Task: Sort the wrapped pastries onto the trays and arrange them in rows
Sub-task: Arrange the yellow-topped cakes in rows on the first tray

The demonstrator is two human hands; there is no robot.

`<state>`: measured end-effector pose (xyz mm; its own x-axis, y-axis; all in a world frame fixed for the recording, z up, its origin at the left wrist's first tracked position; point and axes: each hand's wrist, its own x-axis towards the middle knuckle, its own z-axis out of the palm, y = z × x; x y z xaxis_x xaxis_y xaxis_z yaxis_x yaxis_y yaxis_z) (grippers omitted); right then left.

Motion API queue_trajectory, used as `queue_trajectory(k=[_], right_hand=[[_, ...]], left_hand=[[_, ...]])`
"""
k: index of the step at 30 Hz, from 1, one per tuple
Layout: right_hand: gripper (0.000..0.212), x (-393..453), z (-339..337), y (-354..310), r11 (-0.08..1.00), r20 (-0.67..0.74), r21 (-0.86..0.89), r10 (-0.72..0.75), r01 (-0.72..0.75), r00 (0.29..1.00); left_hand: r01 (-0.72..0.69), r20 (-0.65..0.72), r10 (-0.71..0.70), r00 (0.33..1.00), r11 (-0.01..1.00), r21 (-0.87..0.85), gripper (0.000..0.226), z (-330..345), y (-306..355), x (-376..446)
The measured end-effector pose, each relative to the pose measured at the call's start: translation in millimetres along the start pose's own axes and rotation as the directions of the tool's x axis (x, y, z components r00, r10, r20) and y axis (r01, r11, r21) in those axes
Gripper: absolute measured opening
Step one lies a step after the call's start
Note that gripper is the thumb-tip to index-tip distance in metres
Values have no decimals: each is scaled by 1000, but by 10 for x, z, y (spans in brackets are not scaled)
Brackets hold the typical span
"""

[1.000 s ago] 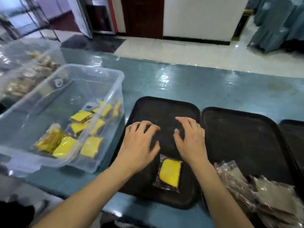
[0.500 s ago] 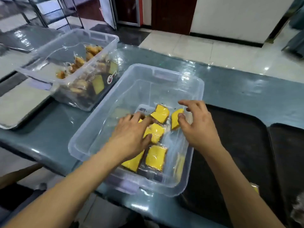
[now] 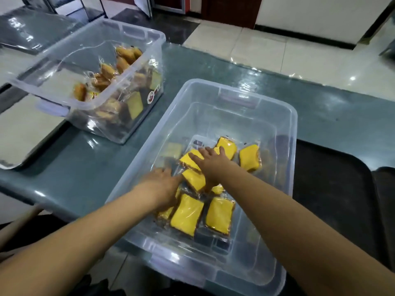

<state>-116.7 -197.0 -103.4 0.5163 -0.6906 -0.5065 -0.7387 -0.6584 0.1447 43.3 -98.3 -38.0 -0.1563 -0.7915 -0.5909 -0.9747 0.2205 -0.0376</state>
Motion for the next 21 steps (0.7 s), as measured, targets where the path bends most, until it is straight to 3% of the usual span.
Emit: queue_trajectory(k=[4, 6, 8, 10, 13, 15, 17, 19, 21], right_hand=[[142, 265, 314, -73, 998, 69, -47, -39, 42, 997], [135, 314, 378, -72, 997, 34, -52, -53, 54, 998], [115, 338, 296, -1, 996, -20, -20, -89, 89, 996], [83, 321, 125, 123, 992, -91, 45, -118, 122, 989], [52, 224, -197, 356, 946, -129, 320, -18, 59, 991], [48, 155, -408, 553, 827, -63, 561, 81, -32, 995], [39, 112, -500, 751, 744, 71, 656, 104, -124, 992], [30, 84, -433, 833, 688, 286, 687, 40, -234, 958], [39, 122, -219, 791, 743, 455, 586, 28, -324, 890]], left_hand=[[15, 40, -20, 999, 993, 114, 59, 106, 134, 120], [16, 11, -18, 1000, 976, 215, 54, 151, 181, 212], [11, -19, -6, 1000, 960, 279, 54, 177, 187, 314], [18, -42, -7, 999, 962, 273, 64, 194, 164, 412], [46, -53, -33, 998, 962, 270, 74, 177, 143, 530], [57, -10, -57, 998, 948, 313, 72, 166, 168, 586], [49, 45, -73, 996, 921, 387, 68, 194, 200, 641], [39, 71, -77, 995, 902, 431, 61, 265, 220, 679], [31, 69, -67, 995, 907, 419, 58, 307, 214, 712]])
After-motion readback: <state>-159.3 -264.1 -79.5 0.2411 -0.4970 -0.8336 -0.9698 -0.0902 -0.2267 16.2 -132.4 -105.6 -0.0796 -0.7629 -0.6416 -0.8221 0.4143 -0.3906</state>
